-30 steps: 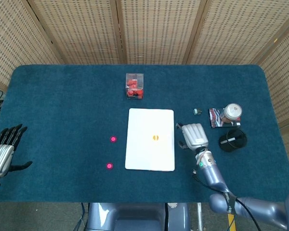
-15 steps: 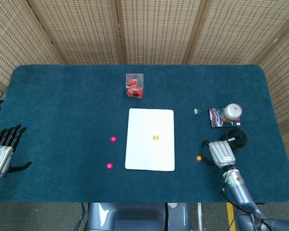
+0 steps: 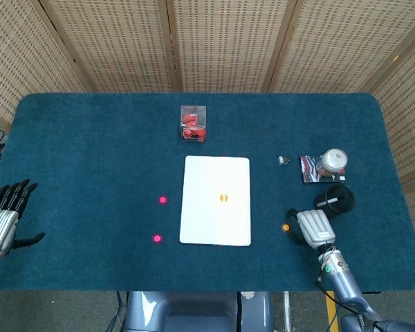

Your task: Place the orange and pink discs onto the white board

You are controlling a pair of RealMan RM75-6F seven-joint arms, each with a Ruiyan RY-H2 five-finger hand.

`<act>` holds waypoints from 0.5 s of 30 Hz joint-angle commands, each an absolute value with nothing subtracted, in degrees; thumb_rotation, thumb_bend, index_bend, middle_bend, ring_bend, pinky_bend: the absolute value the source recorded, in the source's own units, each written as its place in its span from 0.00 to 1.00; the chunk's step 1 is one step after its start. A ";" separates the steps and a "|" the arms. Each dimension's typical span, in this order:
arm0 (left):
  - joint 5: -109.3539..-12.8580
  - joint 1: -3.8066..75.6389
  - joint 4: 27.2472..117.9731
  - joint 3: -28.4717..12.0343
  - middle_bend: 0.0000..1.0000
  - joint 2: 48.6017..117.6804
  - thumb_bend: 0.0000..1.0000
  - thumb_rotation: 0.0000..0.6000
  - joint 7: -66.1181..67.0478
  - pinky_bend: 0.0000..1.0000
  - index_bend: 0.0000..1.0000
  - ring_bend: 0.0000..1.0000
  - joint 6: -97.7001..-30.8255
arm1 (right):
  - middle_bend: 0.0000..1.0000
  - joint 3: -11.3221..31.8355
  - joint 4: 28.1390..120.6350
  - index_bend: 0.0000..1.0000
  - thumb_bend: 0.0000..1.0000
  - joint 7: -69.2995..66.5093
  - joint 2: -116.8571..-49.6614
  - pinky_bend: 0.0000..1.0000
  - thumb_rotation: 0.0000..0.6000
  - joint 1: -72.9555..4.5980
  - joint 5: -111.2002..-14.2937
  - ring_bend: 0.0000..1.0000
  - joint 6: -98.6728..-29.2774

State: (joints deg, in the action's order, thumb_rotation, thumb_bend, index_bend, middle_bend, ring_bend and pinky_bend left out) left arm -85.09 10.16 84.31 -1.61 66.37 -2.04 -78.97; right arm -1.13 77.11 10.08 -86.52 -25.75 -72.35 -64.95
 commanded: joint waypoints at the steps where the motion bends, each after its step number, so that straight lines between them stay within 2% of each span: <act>1: -85.12 10.15 84.30 -1.61 0.00 66.35 0.00 1.00 -2.06 0.00 0.00 0.00 -79.01 | 1.00 -1.12 75.93 0.39 0.35 9.43 -87.49 1.00 1.00 -25.27 -73.25 1.00 -64.94; 15: -85.02 10.29 84.22 -1.56 0.00 66.55 0.00 1.00 -1.68 0.00 0.00 0.00 -78.60 | 1.00 0.35 75.09 0.39 0.35 8.90 -88.24 1.00 1.00 -24.68 -74.00 1.00 -63.28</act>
State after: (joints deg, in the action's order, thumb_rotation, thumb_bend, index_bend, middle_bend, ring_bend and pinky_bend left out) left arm -85.02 10.29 84.22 -1.56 66.54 -1.69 -78.60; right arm 0.33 75.06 8.91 -88.25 -24.70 -73.97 -63.31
